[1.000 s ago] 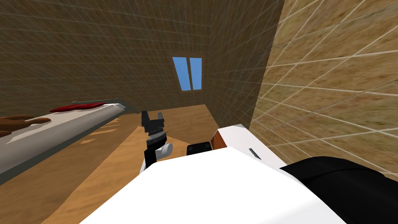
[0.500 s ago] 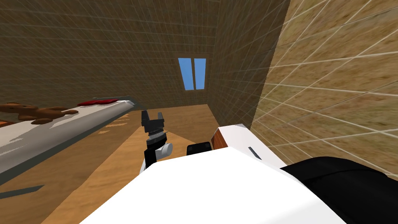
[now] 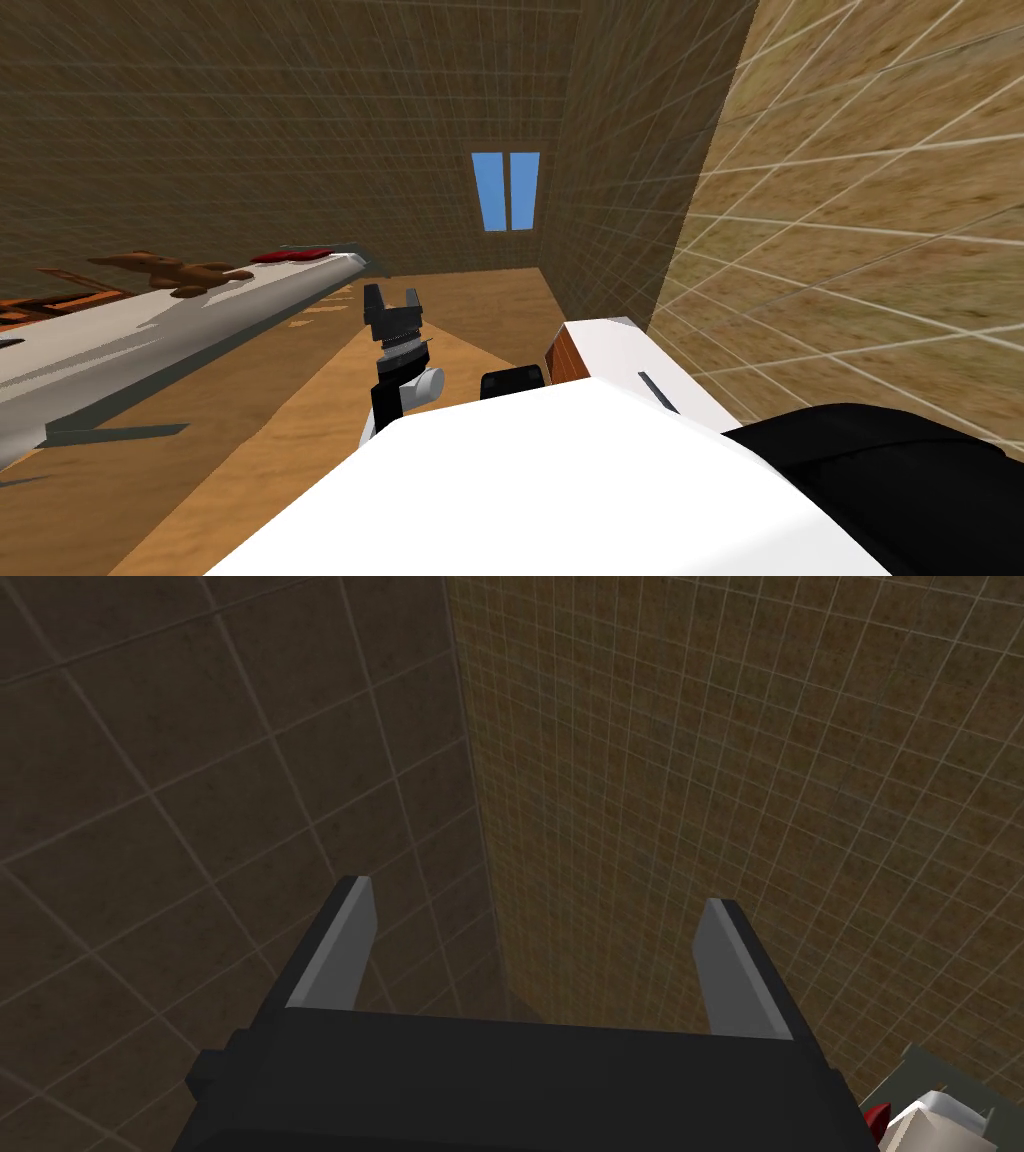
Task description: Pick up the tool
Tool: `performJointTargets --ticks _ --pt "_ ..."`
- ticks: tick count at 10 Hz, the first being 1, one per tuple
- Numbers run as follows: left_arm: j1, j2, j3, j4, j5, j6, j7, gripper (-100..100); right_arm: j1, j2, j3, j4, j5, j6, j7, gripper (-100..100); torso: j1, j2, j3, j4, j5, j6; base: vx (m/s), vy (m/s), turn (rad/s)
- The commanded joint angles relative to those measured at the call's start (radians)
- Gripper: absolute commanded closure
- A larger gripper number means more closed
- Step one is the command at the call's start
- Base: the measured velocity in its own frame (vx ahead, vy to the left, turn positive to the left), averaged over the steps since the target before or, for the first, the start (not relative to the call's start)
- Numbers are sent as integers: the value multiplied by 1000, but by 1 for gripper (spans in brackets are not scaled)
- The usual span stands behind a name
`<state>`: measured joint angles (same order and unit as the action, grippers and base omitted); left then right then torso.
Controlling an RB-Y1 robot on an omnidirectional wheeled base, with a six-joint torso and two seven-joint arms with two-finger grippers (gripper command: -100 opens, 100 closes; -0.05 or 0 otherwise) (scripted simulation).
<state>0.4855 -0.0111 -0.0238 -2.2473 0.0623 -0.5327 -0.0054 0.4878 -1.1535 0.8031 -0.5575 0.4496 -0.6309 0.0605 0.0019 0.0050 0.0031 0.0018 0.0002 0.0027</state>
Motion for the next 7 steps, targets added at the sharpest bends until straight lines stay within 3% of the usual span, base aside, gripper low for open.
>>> performJointTargets --ticks 1,5,7 --pt "0 0 0 0 0 0 0 0 -7 -4 4 -8 11 7 -48 -100 0 0 0 0 0 0 -110 22 142" --pt "0 0 0 0 0 0 0 0 -42 -15 24 -32 57 28 -160 -100 -1 4 2 1 0 1 -142 37 155" --pt "0 0 0 0 0 0 0 0 -43 -14 23 -27 56 24 -160 -100 -2 -1 0 0 0 2 -27 10 -17"
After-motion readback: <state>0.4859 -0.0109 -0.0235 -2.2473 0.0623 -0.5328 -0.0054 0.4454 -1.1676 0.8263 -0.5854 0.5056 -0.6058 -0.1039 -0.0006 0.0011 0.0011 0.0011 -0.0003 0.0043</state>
